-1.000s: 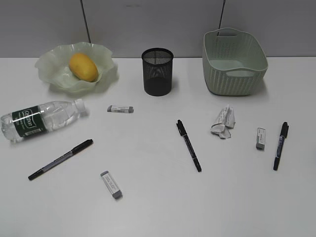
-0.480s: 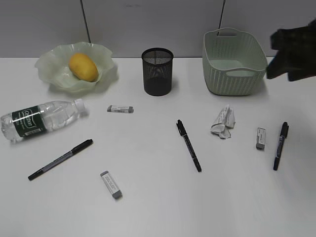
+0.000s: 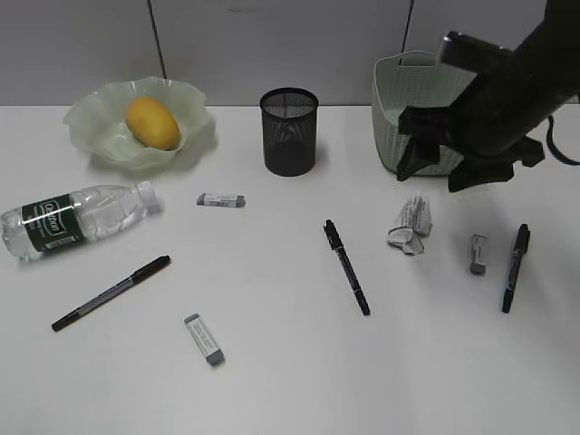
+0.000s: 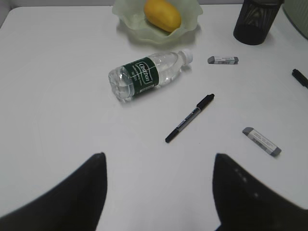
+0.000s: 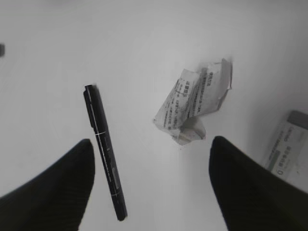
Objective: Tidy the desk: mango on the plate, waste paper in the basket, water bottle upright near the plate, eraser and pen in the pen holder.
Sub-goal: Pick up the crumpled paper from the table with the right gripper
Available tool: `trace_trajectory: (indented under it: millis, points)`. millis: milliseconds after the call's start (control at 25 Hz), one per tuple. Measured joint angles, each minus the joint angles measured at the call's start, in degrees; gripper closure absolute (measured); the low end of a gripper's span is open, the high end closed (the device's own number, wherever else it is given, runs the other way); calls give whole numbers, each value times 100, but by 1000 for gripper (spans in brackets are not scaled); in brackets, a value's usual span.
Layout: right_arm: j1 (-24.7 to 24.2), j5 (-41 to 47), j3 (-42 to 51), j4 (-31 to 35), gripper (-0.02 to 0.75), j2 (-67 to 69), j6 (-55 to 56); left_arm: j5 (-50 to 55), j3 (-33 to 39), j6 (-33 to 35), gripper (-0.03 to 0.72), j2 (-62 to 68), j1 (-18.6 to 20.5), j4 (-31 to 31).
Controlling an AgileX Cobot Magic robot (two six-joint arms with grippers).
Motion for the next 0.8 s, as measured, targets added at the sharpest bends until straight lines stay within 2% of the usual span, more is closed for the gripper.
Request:
trace_trajectory:
  millis: [120, 280, 520, 800]
  points:
    - [0, -195, 0, 4, 109, 342, 144, 0, 0, 0, 169, 0, 0, 0]
    - [0, -514, -40, -122, 108, 715, 475, 0, 0, 0, 169, 0, 0, 0]
    - [0, -680, -410, -719, 132, 1207, 1110, 0, 0, 0, 169, 0, 0, 0]
    - [0, -463, -846, -773, 188, 1628, 1206, 0, 0, 0, 169, 0, 0, 0]
